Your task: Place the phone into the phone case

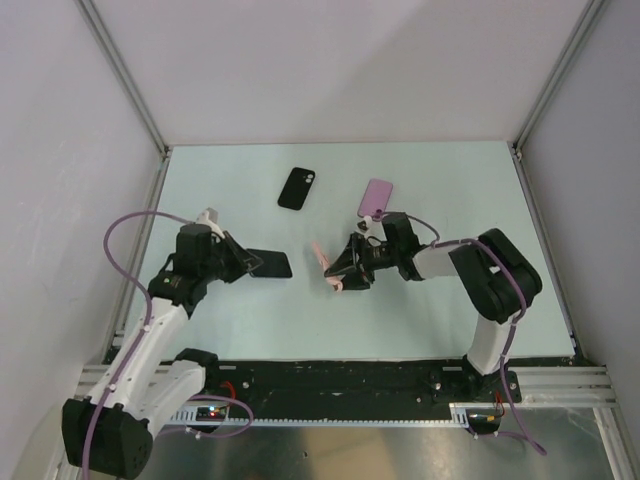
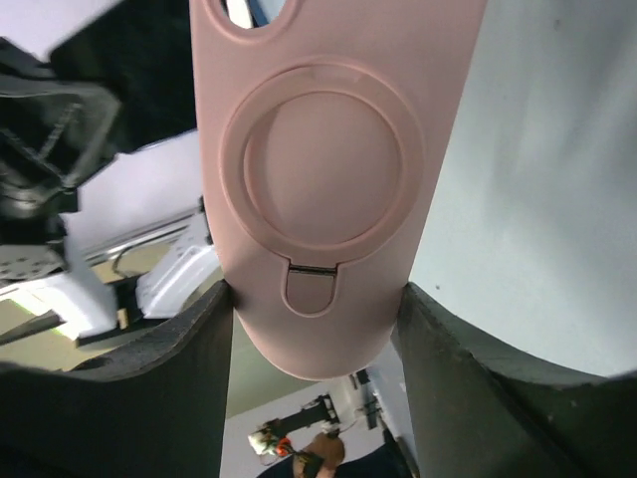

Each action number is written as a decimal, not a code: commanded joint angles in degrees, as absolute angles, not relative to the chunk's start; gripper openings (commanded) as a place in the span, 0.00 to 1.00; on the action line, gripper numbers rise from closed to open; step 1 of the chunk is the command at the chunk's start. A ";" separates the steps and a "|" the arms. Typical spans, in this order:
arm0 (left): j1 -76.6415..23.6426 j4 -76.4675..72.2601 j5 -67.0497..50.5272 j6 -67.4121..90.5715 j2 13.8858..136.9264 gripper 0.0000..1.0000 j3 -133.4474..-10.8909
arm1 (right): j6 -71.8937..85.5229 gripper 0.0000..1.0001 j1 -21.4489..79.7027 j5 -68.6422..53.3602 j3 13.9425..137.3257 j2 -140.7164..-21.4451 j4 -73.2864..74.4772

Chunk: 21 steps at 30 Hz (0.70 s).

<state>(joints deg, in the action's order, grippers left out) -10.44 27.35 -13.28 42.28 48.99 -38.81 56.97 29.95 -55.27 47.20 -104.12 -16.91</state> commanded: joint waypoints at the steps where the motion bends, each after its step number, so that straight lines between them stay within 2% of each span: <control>1: -13.84 20.42 -15.64 45.40 48.89 0.00 -38.85 | 82.39 0.50 28.36 -63.37 42.56 -108.64 -52.64; 5: -18.77 17.99 -13.88 46.62 52.53 0.00 -40.31 | 96.39 0.53 27.27 -63.50 39.77 -115.73 -74.09; 8: -21.02 16.10 -13.12 47.69 55.06 0.00 -41.33 | 103.05 0.58 26.28 -62.53 38.06 -121.02 -82.94; 15: -24.09 12.31 -11.61 49.47 62.61 0.00 -45.05 | 104.33 0.78 23.19 -59.71 33.50 -122.56 -84.12; 21: -25.10 9.79 -11.43 50.64 67.29 0.00 -47.51 | 101.04 0.84 20.28 -57.60 28.29 -120.30 -79.67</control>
<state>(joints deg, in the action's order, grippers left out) -24.29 16.45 -11.84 48.56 66.08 -43.53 101.47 22.17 -60.29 32.60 -120.68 -80.71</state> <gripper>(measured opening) 0.078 0.832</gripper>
